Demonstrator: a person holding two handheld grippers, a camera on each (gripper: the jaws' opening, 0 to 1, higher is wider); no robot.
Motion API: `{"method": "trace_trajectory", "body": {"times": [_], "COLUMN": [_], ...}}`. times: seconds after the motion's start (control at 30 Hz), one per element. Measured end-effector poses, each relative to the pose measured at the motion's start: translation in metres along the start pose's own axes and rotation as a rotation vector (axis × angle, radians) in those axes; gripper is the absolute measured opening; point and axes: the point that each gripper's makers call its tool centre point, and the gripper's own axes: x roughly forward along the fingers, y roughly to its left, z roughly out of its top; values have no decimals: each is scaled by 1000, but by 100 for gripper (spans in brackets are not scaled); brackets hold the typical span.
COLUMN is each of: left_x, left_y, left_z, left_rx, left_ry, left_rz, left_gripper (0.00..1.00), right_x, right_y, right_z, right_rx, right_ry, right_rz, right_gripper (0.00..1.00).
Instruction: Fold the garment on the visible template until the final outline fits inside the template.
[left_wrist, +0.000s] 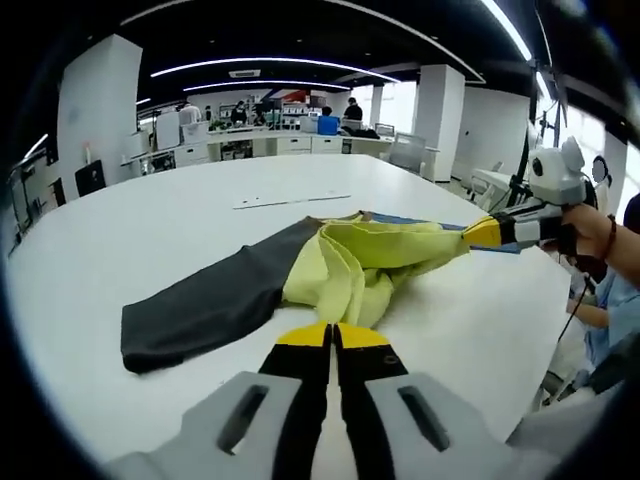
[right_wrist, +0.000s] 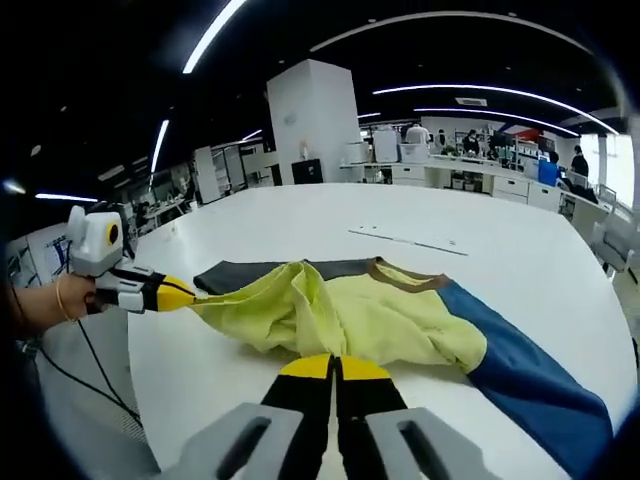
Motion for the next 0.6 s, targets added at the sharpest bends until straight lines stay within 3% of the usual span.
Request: {"method": "trace_trajectory", "body": {"times": [0.37, 0.6], "left_x": [-17, -26], "left_y": [15, 13], "left_z": [12, 17], "left_rx": [-40, -19], "left_ry": [-50, -68], "left_rz": [26, 17], "left_gripper": [0, 0], "right_x": [-34, -56], "right_y": [-16, -20], "right_z": [3, 3], "right_rx": [-6, -15], "right_ry": [-19, -32], "right_rz": [-57, -86], "right_gripper": [0, 0]}}
